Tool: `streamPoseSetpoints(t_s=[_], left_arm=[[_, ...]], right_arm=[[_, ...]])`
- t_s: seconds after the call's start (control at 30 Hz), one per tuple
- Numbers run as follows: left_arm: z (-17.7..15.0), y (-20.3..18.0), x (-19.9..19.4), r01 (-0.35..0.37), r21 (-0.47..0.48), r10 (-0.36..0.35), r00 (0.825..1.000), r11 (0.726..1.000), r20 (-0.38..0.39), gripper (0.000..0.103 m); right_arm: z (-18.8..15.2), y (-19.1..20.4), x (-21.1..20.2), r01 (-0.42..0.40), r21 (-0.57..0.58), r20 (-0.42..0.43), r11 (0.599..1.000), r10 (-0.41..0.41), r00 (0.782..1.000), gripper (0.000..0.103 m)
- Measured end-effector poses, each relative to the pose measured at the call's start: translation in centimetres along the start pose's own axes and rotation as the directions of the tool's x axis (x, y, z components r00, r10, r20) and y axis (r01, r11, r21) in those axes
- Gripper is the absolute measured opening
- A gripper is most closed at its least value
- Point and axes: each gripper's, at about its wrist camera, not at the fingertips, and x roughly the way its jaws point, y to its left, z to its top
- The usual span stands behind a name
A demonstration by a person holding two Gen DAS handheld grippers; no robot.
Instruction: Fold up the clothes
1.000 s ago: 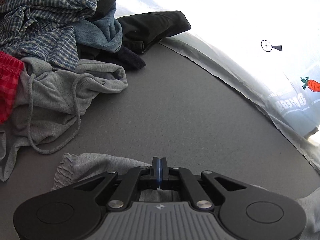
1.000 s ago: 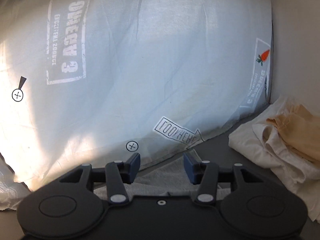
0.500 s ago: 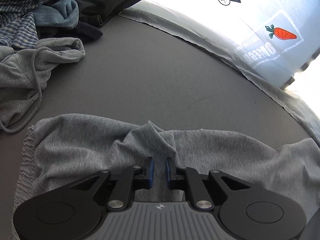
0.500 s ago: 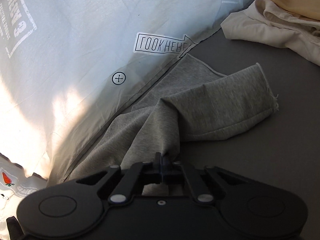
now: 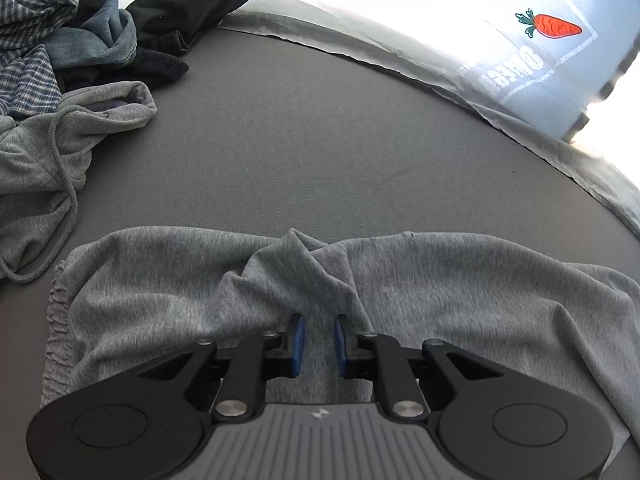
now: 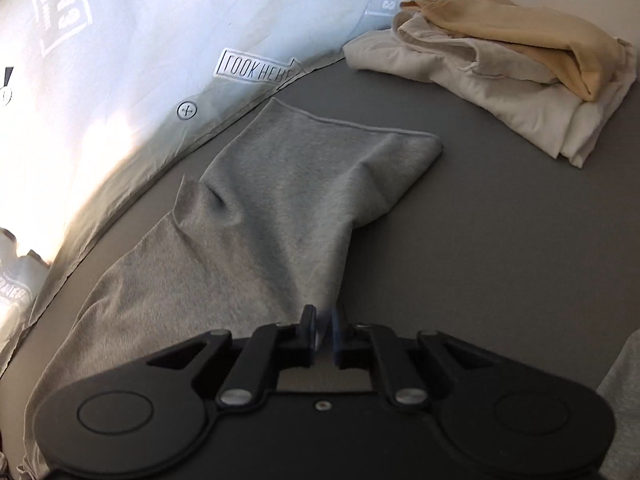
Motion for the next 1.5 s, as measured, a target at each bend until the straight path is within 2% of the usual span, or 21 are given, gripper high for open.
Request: streamPoseSetpoints(t_s=[0.03, 0.07, 0.23, 0.33, 0.4, 0.43, 0.47, 0.53, 0.63, 0.67, 0.73, 0.77, 0.83, 0.9, 0.93, 0.97, 1.03, 1.13, 1.23, 1.43, 1.5], left_arm=[[0.0, -0.1, 0.0, -0.006, 0.005, 0.006, 1.000, 1.000, 0.000, 0.020], [-0.1, -0.3, 0.1, -0.013, 0.009, 0.013, 1.000, 1.000, 0.000, 0.020], [-0.1, -0.7, 0.2, -0.031, 0.021, 0.031, 1.000, 0.999, 0.000, 0.020], [-0.1, -0.6, 0.1, -0.029, 0.013, 0.029, 1.000, 0.999, 0.001, 0.021], [0.0, -0.5, 0.1, -0.027, 0.002, 0.027, 1.000, 1.000, 0.004, 0.021], [0.0, -0.5, 0.1, -0.027, -0.001, 0.027, 1.000, 1.000, 0.009, 0.022], [0.0, -0.5, 0.1, -0.029, 0.000, 0.029, 1.000, 1.000, 0.012, 0.022], [0.1, -0.6, 0.1, -0.030, 0.006, 0.030, 0.999, 1.000, 0.012, 0.022], [0.2, 0.2, -0.1, -0.006, -0.030, 0.006, 1.000, 1.000, 0.005, 0.023], [0.3, 0.7, -0.3, 0.010, -0.053, -0.010, 1.000, 0.999, 0.001, 0.023], [0.5, 1.7, -1.0, 0.038, -0.075, -0.037, 0.999, 0.996, 0.017, 0.024], [0.7, 2.1, -1.7, 0.038, -0.063, -0.036, 0.999, 0.997, 0.035, 0.024], [0.8, 2.9, -3.2, 0.004, -0.006, -0.003, 0.997, 1.000, 0.082, 0.028], [0.6, 4.1, -4.6, -0.068, 0.043, 0.062, 0.989, 0.997, 0.135, 0.037], [0.5, 4.9, -5.0, -0.098, 0.051, 0.090, 0.985, 0.994, 0.150, 0.039], [0.4, 5.8, -5.3, -0.118, 0.050, 0.109, 0.982, 0.992, 0.156, 0.039], [0.0, 8.2, -5.4, -0.118, 0.016, 0.114, 0.983, 0.993, 0.146, 0.044], [-0.8, 11.4, -5.1, -0.118, -0.054, 0.124, 0.984, 0.992, 0.127, 0.050], [-1.7, 13.7, -4.5, -0.111, -0.079, 0.121, 0.985, 0.991, 0.122, 0.059], [-2.5, 16.0, -2.4, -0.070, -0.121, 0.081, 0.993, 0.990, 0.087, 0.061], [-2.7, 16.1, -2.0, -0.052, -0.125, 0.063, 0.994, 0.991, 0.089, 0.059]], right_arm=[[0.6, -0.7, 0.0, 0.012, 0.035, 0.030, 0.999, -0.013, 0.999, 0.040], [1.3, -1.4, 0.4, 0.022, 0.074, 0.050, 0.997, -0.025, 0.998, 0.050], [5.3, -4.6, 4.5, 0.032, 0.219, 0.083, 0.975, -0.052, 0.995, 0.049], [6.9, -4.2, 6.8, 0.084, 0.164, 0.109, 0.983, -0.102, 0.989, 0.051], [7.3, -2.8, 7.9, 0.156, 0.055, 0.131, 0.986, -0.162, 0.978, 0.039], [7.3, -2.0, 8.3, 0.187, -0.016, 0.135, 0.982, -0.183, 0.974, 0.017], [7.2, -1.5, 8.6, 0.210, -0.075, 0.140, 0.975, -0.198, 0.970, 0.003], [7.5, -1.4, 8.6, 0.227, -0.148, 0.159, 0.963, -0.203, 0.966, 0.001], [8.9, -3.7, 7.6, 0.355, -0.112, 0.254, 0.928, -0.318, 0.913, 0.001], [9.3, -4.5, 7.4, 0.409, -0.096, 0.280, 0.908, -0.369, 0.886, 0.001], [9.9, -5.7, 7.4, 0.539, -0.108, 0.316, 0.835, -0.486, 0.815, 0.001], [10.0, -6.2, 7.4, 0.570, -0.122, 0.320, 0.813, -0.511, 0.798, 0.002], [10.0, -6.5, 6.5, 0.561, -0.133, 0.312, 0.817, -0.503, 0.806, 0.011], [9.1, -5.2, 5.5, 0.559, -0.163, 0.328, 0.813, -0.490, 0.808, 0.043], [8.2, -4.1, 5.0, 0.560, -0.190, 0.350, 0.807, -0.477, 0.806, 0.063], [7.5, -3.1, 4.6, 0.556, -0.209, 0.363, 0.804, -0.464, 0.808, 0.070], [5.7, -1.3, 3.2, 0.514, -0.242, 0.364, 0.823, -0.414, 0.834, 0.072], [3.1, 1.0, 1.3, 0.442, -0.238, 0.339, 0.865, -0.353, 0.872, 0.081], [0.1, 3.1, -0.4, 0.388, -0.249, 0.307, 0.887, -0.307, 0.901, 0.082], [-5.1, 6.1, -2.7, 0.322, -0.369, 0.243, 0.872, -0.244, 0.939, 0.083], [-5.9, 6.5, -3.3, 0.334, -0.394, 0.245, 0.856, -0.253, 0.936, 0.083]])
